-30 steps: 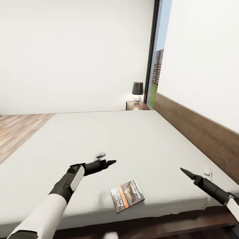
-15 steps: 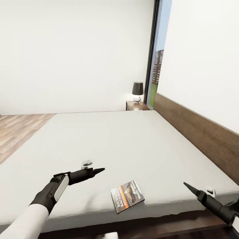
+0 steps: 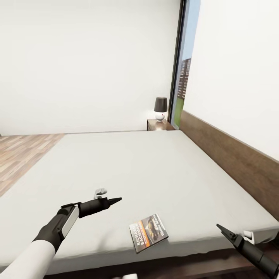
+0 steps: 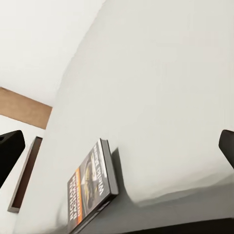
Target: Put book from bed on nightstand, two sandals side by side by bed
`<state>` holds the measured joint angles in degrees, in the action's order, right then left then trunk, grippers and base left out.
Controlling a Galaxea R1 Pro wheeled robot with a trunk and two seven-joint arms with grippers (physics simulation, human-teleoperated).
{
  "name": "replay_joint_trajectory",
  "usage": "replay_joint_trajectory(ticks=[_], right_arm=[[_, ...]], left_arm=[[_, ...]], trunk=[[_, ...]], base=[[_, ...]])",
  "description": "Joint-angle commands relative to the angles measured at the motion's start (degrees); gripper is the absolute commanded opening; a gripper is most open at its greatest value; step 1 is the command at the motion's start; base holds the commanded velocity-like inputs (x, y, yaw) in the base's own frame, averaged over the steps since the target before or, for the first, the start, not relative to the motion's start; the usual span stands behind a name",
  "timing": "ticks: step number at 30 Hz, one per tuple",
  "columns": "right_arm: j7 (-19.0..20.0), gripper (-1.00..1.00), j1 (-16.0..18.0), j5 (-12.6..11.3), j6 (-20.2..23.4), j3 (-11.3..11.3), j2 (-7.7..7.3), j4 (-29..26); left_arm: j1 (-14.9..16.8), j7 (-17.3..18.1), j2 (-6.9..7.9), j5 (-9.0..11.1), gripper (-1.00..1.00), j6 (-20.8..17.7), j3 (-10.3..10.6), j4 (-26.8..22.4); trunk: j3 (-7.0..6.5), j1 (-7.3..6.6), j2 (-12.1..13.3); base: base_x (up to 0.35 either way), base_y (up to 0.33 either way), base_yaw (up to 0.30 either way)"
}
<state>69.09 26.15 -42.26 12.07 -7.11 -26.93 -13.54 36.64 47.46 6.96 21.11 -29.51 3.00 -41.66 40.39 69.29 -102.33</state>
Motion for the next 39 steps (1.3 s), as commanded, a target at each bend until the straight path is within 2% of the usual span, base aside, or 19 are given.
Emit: replay_joint_trajectory(ticks=[1,3,20,23,26,31,35,39], right_arm=[[0.3,1.00,0.0,-0.3,0.6,0.0,0.01,0.2],[0.4,1.00,0.0,-0.3,0.6,0.0,0.02,0.4],[0.5,1.00,0.0,-0.3,1.4,0.5,0.29,0.6],[0.5,1.00,0.0,-0.2,1.5,0.7,0.79,0.6],[0.5,1.00,0.0,0.9,1.5,0.9,1.98,0.6],[1.2,1.00,0.0,5.7,1.5,1.3,3.21,0.6],[3.8,1.00,0.0,6.5,1.5,1.3,3.34,0.6],[4.6,1.00,0.0,6.7,1.5,1.3,3.37,0.6]], left_arm=[[0.0,-0.1,0.03,0.5,1.00,-0.4,0.2,0.0],[0.0,-0.1,0.01,0.5,1.00,-0.5,0.2,0.0],[0.0,-0.2,-0.02,0.8,1.00,-0.7,0.2,0.1],[0.0,-0.2,-0.02,0.8,1.00,-0.7,0.2,0.1],[0.0,-0.2,-0.02,0.8,1.00,-0.6,0.2,0.1],[0.0,-0.2,-0.02,0.8,1.00,-0.6,0.2,0.1],[0.0,-0.2,-0.02,0.8,1.00,-0.6,0.2,0.1],[0.0,-0.2,-0.02,0.8,1.00,-0.6,0.2,0.1]], trunk=[[-0.13,-0.23,0.4],[-0.49,-0.67,1.2],[-0.49,-0.67,1.2],[-0.49,-0.67,1.2],[-0.49,-0.67,1.2],[-0.49,-0.67,1.2],[-0.49,-0.67,1.2],[-0.49,-0.67,1.2]], base=[[0.000,0.000,0.000],[0.000,0.000,0.000],[0.000,0.000,0.000],[0.000,0.000,0.000],[0.000,0.000,0.000],[0.000,0.000,0.000],[0.000,0.000,0.000],[0.000,0.000,0.000]])
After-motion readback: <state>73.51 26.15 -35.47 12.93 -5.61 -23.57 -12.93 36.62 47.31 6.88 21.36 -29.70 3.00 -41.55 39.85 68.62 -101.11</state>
